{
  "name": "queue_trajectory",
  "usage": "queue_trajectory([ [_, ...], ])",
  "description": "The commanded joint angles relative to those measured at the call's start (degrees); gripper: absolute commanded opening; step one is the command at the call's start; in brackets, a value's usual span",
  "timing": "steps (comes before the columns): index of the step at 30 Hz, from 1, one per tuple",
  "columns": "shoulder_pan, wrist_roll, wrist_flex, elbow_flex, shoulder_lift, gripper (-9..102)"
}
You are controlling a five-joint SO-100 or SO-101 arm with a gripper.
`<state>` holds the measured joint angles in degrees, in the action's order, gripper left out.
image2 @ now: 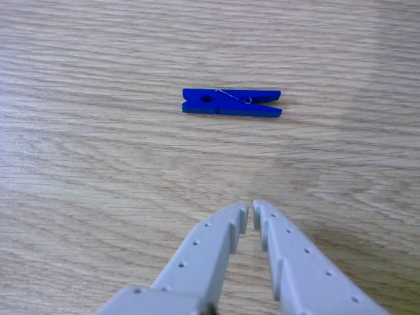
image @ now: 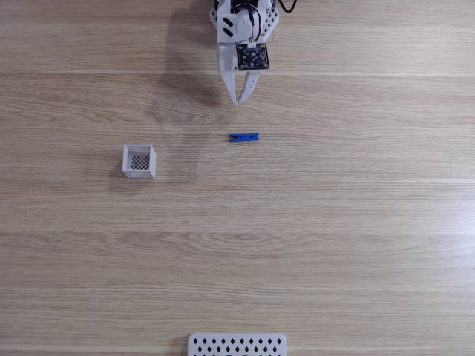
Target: Grasp a peg and put it in the crate.
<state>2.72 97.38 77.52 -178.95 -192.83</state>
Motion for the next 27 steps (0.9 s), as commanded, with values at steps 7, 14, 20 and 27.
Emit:
queue_trajectory([
  [7, -0.7, -3.52, 0.18, 6.94, 4.13, -1],
  [14, -2.99, -36.3, 0.0, 28.48, 27.86, -1],
  [20, -5.54, -73.83, 0.09, 51.68, 56.69, -1],
  [27, -2.72, -104.33, 0.0, 72.33, 85.17, 0],
])
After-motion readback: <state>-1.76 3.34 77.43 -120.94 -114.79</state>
